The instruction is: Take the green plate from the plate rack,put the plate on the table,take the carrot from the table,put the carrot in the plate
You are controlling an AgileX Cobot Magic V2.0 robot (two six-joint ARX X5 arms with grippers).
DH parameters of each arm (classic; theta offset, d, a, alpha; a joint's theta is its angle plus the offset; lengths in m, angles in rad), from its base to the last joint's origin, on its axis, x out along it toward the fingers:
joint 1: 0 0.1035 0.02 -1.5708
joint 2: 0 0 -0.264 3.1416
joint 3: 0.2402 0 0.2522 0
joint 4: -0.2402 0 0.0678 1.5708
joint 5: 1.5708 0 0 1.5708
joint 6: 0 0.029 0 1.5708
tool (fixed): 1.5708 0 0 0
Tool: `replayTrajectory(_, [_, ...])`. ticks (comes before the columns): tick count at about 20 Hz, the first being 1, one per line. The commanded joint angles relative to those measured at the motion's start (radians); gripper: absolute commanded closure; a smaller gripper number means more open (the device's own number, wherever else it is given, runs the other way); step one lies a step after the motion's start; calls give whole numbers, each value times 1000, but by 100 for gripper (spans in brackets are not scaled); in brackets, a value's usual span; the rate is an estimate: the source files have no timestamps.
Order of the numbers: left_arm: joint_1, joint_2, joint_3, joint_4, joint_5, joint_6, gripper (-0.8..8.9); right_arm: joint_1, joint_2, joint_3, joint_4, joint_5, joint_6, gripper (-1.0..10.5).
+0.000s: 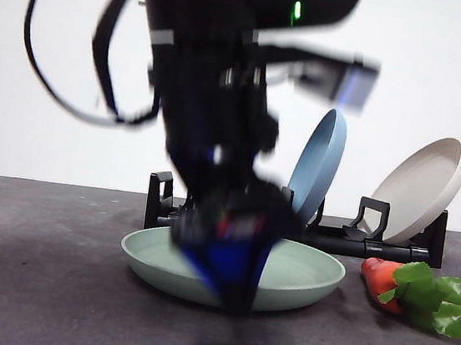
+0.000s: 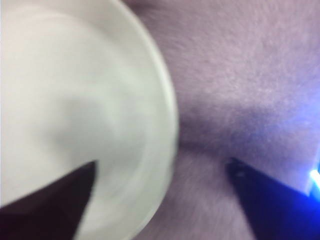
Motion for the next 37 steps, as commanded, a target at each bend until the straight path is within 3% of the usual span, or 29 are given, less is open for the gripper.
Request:
replayTrajectory(1, [3, -101, 62, -63, -5, -73, 342, 29, 76, 2, 44, 8, 27, 323])
replayTrajectory(7, [32, -374, 272, -222, -6, -219, 343, 165, 331, 2, 175, 182, 102, 325])
replayTrajectory(13, [78, -540, 460, -331, -7, -237, 343, 270, 526, 2, 278, 239, 167, 387])
replayTrajectory(18, [84, -598, 485, -356, -8, -241, 343, 324, 631, 2, 324, 318, 212, 435])
replayTrajectory(26, [84, -601, 485, -388, -8, -244, 343, 329, 704, 2, 349, 331, 218, 937])
replayTrajectory(30, [84, -601, 485, -391, -42, -243, 343, 330, 677, 2, 336, 332, 192, 963])
replayTrajectory(35, [84, -601, 485, -394, -58, -243, 343, 375, 486, 2, 356, 324, 222, 963])
replayTrajectory(37, [84, -601, 485, -387, -58, -243, 343, 429, 441, 2, 409, 253, 239, 964])
